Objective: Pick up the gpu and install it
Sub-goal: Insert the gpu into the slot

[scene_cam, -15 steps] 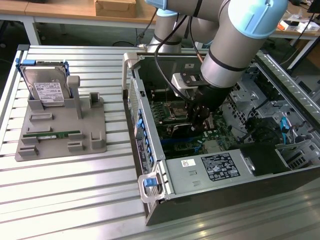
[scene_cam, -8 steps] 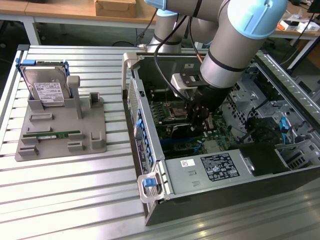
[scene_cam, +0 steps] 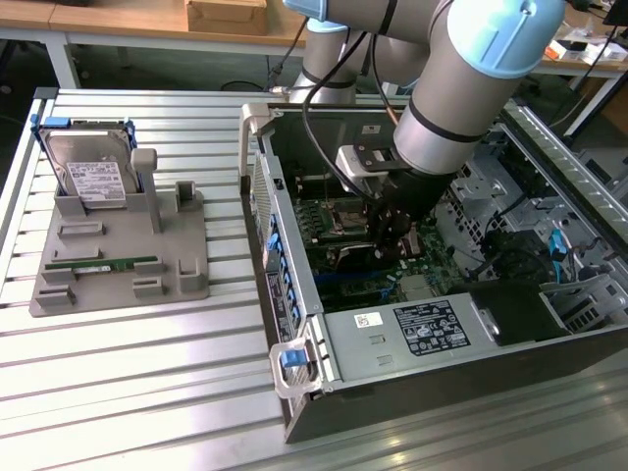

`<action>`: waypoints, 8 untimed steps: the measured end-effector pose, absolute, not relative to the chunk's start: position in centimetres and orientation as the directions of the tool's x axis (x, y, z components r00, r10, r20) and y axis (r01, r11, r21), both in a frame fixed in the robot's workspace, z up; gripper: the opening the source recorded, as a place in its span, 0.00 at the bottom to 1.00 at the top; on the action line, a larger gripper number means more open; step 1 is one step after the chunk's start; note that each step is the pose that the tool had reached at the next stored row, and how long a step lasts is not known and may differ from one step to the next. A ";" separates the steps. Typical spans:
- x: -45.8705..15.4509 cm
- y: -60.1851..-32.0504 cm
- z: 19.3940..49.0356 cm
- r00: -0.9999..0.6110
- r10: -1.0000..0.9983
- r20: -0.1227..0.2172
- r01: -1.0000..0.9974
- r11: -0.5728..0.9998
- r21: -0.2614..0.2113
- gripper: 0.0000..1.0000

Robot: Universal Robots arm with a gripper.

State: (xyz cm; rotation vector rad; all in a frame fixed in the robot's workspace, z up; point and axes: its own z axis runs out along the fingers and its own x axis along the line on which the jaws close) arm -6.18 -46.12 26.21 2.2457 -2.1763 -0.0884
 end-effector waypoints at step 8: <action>-6.0 -46.1 26.2 0.031 -0.999 -0.031 -0.998 -0.032 0.049 0.27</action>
